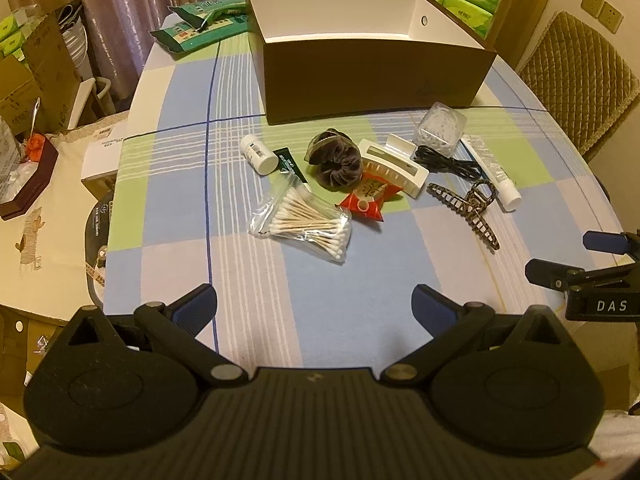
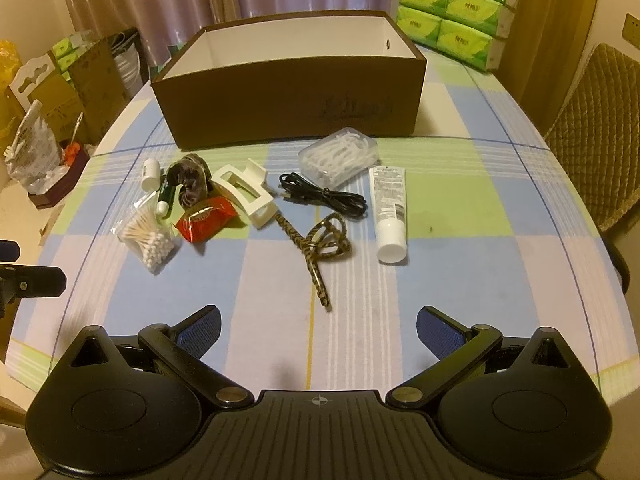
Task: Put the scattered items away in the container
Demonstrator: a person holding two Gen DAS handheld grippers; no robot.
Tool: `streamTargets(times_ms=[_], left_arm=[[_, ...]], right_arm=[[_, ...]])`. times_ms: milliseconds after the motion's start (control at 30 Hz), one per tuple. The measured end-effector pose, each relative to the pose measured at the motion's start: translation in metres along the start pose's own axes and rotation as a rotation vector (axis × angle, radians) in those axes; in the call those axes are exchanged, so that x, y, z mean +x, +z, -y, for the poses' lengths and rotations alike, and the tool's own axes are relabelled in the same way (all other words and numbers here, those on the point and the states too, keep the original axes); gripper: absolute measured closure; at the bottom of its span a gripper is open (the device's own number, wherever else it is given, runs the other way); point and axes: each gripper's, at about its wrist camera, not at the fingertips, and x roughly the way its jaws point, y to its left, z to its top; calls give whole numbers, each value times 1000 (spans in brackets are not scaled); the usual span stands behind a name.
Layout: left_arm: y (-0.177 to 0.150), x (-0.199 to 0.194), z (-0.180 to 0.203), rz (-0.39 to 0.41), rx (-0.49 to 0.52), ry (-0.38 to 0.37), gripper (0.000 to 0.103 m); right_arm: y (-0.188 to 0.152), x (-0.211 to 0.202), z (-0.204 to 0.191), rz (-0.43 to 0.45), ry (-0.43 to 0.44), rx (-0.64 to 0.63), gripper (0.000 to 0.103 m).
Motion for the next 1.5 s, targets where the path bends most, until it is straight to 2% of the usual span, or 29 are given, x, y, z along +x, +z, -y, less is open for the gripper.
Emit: streamTargets(times_ms=[1067,1500], left_arm=[[10,20,1,-45,55,-39,1],[25,37,-1,-23,29,-41,1]], right_arm=[[8,16,5,-45,-21,5,2],[33,27,39,30,-39,-14,2]])
